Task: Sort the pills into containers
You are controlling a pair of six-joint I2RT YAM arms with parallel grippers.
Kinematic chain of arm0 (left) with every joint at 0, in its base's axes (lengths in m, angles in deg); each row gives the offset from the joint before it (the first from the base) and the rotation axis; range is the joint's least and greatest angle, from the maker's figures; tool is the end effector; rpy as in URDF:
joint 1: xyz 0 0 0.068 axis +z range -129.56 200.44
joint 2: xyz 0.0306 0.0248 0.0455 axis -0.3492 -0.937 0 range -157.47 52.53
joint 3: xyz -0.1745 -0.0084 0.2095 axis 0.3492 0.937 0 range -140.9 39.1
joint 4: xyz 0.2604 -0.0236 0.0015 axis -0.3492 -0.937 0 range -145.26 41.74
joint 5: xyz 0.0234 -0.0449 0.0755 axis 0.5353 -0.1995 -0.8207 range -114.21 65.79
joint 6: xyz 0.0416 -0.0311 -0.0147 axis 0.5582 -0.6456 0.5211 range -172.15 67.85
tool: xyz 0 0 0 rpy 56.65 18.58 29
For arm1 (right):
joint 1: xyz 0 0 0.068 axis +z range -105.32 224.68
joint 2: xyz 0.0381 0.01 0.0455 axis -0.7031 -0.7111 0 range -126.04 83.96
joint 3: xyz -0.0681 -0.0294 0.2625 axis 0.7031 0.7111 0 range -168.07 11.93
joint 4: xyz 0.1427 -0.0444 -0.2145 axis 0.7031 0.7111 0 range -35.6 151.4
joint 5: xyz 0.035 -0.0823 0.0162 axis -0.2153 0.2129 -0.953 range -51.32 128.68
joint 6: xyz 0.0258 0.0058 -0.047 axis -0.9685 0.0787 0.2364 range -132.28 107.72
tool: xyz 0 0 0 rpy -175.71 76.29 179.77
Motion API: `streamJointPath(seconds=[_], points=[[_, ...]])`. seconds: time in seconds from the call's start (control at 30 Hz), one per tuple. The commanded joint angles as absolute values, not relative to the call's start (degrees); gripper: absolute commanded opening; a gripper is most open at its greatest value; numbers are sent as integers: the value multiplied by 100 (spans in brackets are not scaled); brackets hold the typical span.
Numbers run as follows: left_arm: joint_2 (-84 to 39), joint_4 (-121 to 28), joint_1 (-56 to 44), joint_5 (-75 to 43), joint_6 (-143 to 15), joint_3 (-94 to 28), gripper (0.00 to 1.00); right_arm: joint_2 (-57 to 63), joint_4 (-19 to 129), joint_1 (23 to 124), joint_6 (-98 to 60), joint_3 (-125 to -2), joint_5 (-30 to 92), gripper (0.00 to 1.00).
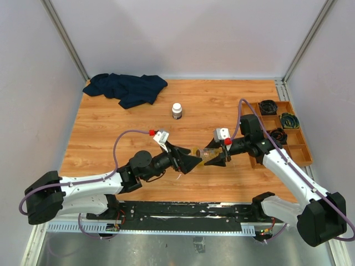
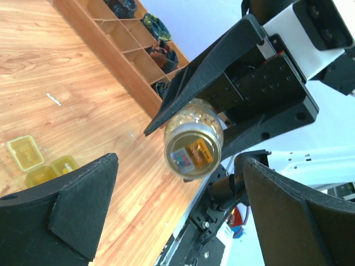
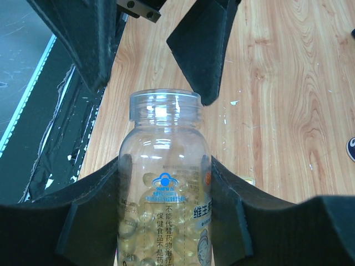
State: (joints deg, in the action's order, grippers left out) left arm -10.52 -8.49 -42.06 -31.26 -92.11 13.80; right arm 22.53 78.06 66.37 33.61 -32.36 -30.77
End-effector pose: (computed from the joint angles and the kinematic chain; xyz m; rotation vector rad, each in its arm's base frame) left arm 0.1148 -0.2110 0.2501 0.2242 1.6772 -1.2992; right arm 0.1838 0.1090 0.2740 -1.5196 1.2132 1.0783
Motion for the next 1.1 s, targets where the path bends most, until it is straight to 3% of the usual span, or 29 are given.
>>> streamJointPath(seconds=[0.0, 0.23, 0.43, 0.63, 1.07], points=[[-586, -587, -4238, -3096, -8693, 1801, 99, 2263, 7751, 6669, 3439, -3352, -3295, 1], [104, 654, -4237, -1577, -6539, 2712, 99, 2285, 7749, 6669, 3431, -3351, -3297, 1], [158, 675, -4198, -1556, -4978, 2829, 99, 2270, 7751, 6660, 3433, -3354, -3296, 0], [-387, 1156, -3463, -446, -5078, 2587, 99, 2255, 7756, 6658, 3439, -3351, -3295, 1], [-1544, 1245, -3352, -170, -4884, 1695, 90, 2287, 7755, 6646, 3439, -3351, -3312, 1]])
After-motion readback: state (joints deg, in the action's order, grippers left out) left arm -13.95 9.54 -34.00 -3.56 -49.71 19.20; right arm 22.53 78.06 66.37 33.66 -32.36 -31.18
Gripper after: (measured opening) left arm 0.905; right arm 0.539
